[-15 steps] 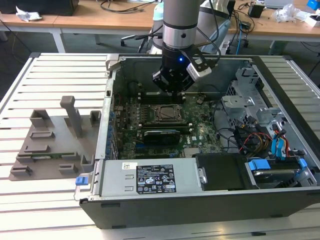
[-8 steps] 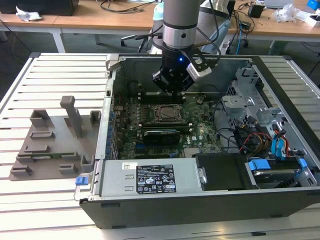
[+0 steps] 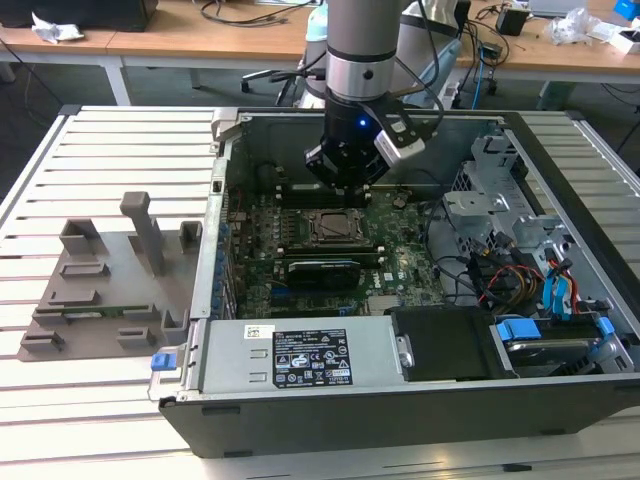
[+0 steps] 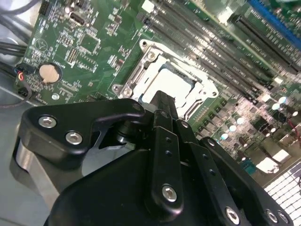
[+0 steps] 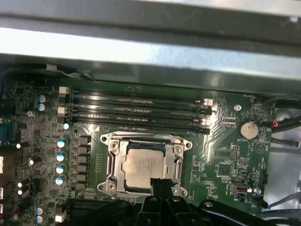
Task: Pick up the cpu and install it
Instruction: 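Install the second cpu locking lever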
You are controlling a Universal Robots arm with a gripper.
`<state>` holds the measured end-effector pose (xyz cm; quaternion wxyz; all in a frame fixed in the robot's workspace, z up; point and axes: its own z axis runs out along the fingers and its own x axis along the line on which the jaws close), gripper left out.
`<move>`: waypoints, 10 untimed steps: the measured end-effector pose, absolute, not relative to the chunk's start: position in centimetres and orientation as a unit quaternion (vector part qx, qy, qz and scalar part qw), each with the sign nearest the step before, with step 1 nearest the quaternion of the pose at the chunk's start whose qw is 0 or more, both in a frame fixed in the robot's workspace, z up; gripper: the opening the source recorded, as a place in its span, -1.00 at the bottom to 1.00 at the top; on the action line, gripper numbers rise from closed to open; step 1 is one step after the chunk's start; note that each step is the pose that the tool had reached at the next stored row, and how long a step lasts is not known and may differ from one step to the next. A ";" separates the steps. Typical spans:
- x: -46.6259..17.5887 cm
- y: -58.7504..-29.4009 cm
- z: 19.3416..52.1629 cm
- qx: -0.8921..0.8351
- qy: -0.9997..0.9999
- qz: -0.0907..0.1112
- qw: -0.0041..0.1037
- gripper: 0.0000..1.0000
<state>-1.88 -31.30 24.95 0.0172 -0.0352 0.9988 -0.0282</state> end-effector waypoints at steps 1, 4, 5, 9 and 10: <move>-1.9 -31.5 24.9 -0.035 0.999 -0.027 0.017 -0.79; -1.9 -32.7 24.9 -0.035 0.999 -0.022 0.017 -0.79; -1.9 -33.1 24.9 -0.035 0.999 -0.021 0.018 -0.79; -2.0 -34.0 24.8 -0.035 0.999 -0.018 0.018 -0.79; -1.9 -34.3 24.8 -0.035 0.999 -0.018 0.017 -0.79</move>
